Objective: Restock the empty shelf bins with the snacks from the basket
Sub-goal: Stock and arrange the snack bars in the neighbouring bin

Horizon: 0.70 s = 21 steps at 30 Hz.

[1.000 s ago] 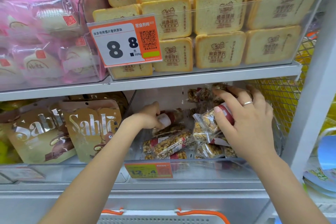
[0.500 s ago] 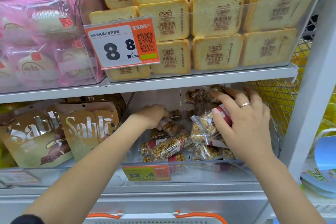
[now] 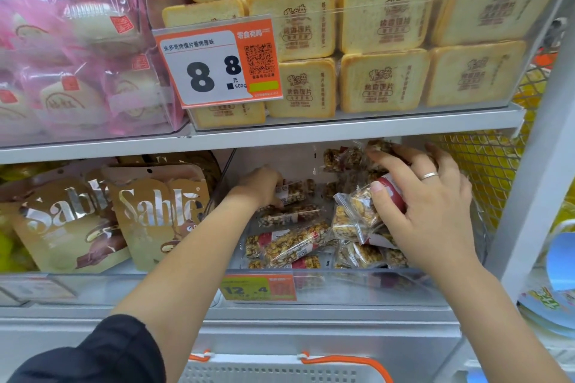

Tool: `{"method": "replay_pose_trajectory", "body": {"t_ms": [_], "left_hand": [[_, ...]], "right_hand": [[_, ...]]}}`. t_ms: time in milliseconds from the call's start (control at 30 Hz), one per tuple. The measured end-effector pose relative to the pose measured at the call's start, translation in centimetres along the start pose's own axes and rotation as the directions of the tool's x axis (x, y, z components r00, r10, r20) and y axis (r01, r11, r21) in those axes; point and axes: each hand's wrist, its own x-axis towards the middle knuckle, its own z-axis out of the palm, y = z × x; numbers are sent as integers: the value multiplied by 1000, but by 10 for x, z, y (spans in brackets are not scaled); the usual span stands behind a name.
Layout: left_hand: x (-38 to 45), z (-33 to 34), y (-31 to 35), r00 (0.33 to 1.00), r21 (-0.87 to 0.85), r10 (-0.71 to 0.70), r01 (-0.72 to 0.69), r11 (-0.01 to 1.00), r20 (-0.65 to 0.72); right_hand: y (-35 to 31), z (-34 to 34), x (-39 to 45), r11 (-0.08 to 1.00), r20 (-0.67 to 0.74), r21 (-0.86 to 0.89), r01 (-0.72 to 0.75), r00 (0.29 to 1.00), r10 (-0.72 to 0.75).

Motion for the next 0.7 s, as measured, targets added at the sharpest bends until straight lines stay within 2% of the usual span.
{"method": "replay_pose_trajectory", "body": {"t_ms": [133,200,333,467,700], "left_hand": [[-3,-1,5,996,-216,50,-33,976,75],[-7,2,10,993,-258,55,-28,966,101],[-19,5,18,984,-235,36,5,972,172],[-36,9,21,1000,-235,-11,17,972,28],[-41,13,16,983,-84,-91,105,991,162]], "right_hand": [[2,-1,0,1000,10,4,1,1000,-1],[1,-1,-1,1000,8,5,8,1000,-8],[1,-1,-1,1000,18,4,2,1000,-2],[1,-2,-1,1000,20,4,-1,1000,1],[1,-3,-1,1000,32,21,-4,999,3]]}}
